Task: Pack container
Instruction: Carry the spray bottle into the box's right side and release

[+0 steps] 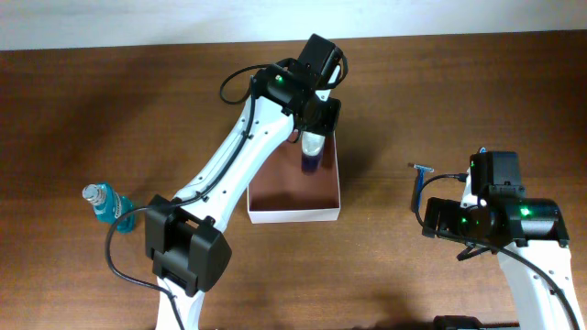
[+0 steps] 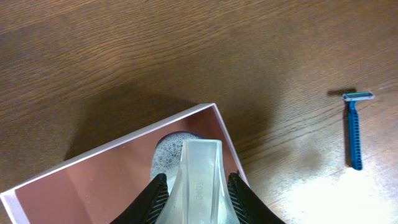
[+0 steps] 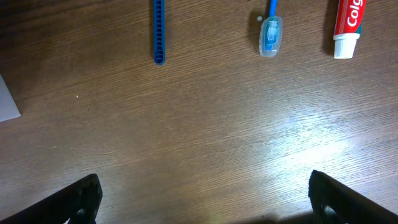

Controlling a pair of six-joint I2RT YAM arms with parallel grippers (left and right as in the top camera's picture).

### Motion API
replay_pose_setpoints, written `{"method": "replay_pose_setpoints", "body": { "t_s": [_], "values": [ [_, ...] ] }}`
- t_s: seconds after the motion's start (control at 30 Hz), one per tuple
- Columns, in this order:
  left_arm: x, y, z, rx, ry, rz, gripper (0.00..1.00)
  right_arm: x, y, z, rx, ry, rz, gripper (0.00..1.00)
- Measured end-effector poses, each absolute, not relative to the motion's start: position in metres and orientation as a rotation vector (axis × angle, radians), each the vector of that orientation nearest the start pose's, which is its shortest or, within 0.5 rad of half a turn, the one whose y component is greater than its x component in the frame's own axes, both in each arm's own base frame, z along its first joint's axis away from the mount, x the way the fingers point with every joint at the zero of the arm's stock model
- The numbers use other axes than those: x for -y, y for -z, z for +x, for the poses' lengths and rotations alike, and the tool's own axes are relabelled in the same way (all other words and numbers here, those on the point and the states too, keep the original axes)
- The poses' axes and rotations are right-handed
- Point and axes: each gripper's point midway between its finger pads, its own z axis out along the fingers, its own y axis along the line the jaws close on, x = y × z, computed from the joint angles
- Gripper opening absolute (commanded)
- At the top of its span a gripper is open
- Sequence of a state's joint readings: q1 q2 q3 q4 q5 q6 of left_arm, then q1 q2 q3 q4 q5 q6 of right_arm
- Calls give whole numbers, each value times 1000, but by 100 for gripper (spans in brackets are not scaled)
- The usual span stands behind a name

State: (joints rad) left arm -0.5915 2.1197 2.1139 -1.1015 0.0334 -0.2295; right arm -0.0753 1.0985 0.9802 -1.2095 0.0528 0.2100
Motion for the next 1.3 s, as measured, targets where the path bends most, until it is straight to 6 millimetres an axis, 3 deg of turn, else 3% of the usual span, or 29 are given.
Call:
{"method": "replay_pose_setpoints", "body": {
  "t_s": [0.17, 0.4, 0.6, 0.7, 1.3],
  "values": [
    [288, -170, 426, -2677, 262, 493, 0, 25, -141, 208, -2866, 53, 420, 99],
    [292, -138, 430, -2727, 225, 507, 0, 25, -141, 208, -2866, 53, 421, 99],
    [301, -139, 427, -2710, 234, 522, 1, 25, -141, 208, -2866, 53, 421, 99],
    [307, -139, 423, -2709, 237, 542, 17, 25, -141, 208, -2865, 53, 422, 99],
    [305, -136, 415, -2738, 221, 557, 19, 25, -141, 208, -2865, 53, 421, 99]
  ]
}}
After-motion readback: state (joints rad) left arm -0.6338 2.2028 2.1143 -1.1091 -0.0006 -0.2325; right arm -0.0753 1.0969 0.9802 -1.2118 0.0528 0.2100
